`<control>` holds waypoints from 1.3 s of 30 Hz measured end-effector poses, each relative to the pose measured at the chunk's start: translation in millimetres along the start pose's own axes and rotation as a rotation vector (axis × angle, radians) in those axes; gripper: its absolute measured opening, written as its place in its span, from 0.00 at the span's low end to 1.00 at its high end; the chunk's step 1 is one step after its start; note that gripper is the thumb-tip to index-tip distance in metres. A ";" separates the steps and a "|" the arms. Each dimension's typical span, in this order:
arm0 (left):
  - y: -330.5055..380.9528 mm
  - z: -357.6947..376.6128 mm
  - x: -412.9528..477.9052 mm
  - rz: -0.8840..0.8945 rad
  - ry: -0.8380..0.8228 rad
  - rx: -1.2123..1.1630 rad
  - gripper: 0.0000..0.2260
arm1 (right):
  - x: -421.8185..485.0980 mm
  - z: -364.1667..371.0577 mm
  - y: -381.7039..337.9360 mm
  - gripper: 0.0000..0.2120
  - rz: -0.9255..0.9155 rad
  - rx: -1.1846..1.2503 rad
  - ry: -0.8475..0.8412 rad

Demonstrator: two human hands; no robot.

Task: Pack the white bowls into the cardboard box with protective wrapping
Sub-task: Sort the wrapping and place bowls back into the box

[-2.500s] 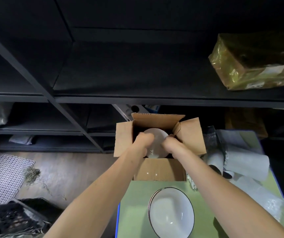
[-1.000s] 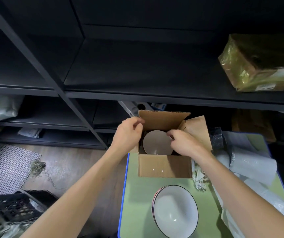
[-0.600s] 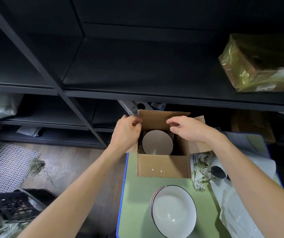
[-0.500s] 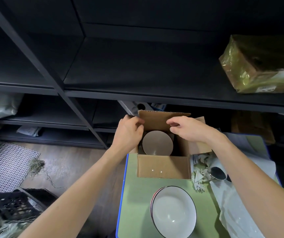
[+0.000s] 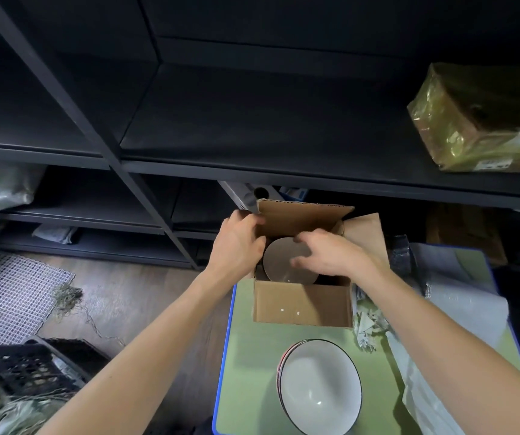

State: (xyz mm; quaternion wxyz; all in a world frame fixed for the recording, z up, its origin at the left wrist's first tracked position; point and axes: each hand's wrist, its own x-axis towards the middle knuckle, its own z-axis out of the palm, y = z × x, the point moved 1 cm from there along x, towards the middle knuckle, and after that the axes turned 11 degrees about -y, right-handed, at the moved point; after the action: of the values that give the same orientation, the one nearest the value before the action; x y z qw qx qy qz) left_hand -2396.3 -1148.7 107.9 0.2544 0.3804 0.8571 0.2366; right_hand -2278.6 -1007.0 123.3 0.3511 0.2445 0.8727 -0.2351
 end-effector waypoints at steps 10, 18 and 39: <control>-9.0 7.0 -1.2 0.012 -0.041 0.001 0.19 | 64.6 37.4 -33.2 0.53 0.321 -0.041 -0.182; -12.5 6.6 -0.6 0.020 -0.036 -0.036 0.19 | 81.9 46.5 -28.0 0.50 0.399 -0.031 -0.193; -10.7 9.5 -6.2 0.052 -0.024 0.041 0.19 | 43.2 33.4 -17.3 0.38 0.271 -0.059 -0.036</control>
State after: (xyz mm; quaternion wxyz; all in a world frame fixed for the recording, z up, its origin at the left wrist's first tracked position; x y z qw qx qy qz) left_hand -2392.6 -1157.9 95.9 0.2504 0.4106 0.8485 0.2209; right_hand -2299.6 -1028.4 74.5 0.4023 0.3453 0.8319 -0.1640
